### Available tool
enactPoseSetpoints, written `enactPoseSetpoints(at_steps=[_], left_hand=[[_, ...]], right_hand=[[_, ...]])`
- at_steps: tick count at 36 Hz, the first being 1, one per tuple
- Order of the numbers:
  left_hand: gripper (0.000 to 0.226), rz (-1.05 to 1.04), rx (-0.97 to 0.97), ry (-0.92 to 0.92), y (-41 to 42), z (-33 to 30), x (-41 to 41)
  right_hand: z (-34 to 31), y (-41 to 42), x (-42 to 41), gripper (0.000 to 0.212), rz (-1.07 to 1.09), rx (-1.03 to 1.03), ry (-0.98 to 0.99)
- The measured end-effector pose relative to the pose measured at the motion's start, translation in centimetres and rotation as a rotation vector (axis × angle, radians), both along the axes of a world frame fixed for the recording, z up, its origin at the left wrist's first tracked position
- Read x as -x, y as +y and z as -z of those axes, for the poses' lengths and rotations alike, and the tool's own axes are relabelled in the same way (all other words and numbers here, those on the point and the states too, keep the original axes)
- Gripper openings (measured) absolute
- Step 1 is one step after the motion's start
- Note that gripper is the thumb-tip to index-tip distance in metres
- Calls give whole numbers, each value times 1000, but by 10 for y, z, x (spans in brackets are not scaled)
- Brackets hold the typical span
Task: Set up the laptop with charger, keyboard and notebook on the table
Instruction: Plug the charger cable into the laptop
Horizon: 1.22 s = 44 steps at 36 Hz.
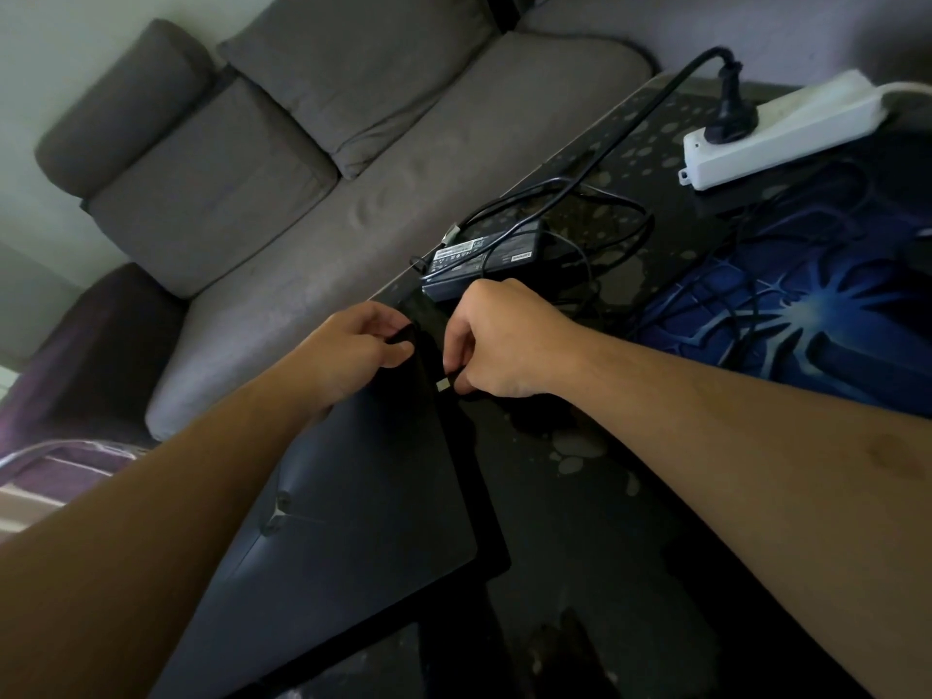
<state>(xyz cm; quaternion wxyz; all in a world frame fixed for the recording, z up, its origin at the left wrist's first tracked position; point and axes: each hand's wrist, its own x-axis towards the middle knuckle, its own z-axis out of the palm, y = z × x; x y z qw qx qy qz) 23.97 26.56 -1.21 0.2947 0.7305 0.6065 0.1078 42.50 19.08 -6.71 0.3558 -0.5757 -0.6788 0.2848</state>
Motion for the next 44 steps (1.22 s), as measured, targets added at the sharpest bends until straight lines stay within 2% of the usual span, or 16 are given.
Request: enactPoseSetpoints(at_steps=[6,16,27,31,33,37,41,44], left_hand=[[29,-8,5,-6,1,0,0],[28,-25,-15,4,0,3,-3],[28,7,-56,112,-1,9,-22],[58,20,-69,247,-3,3,-27],[51,-4,-74,264,-2,2,-28],[36,-59,-67,182,-4,3,-25],[43,-64,-45,35,-9,7,-13],[45,-47,-62,-1,-10,12,-9]], right_hand=[[-2,1,-2,14,-18,32,-13],[4,5,9,16,119,-55,6],[-1,2,4,15,47,-17,16],[-1,-4,7,19,82,-73,-29],[-1,-6,8,20,93,-75,-44],[-4,-8,6,20,95,-60,-6],[-5,-6,11,20,121,-74,-60],[-6,-2,8,13,79,-41,-47]])
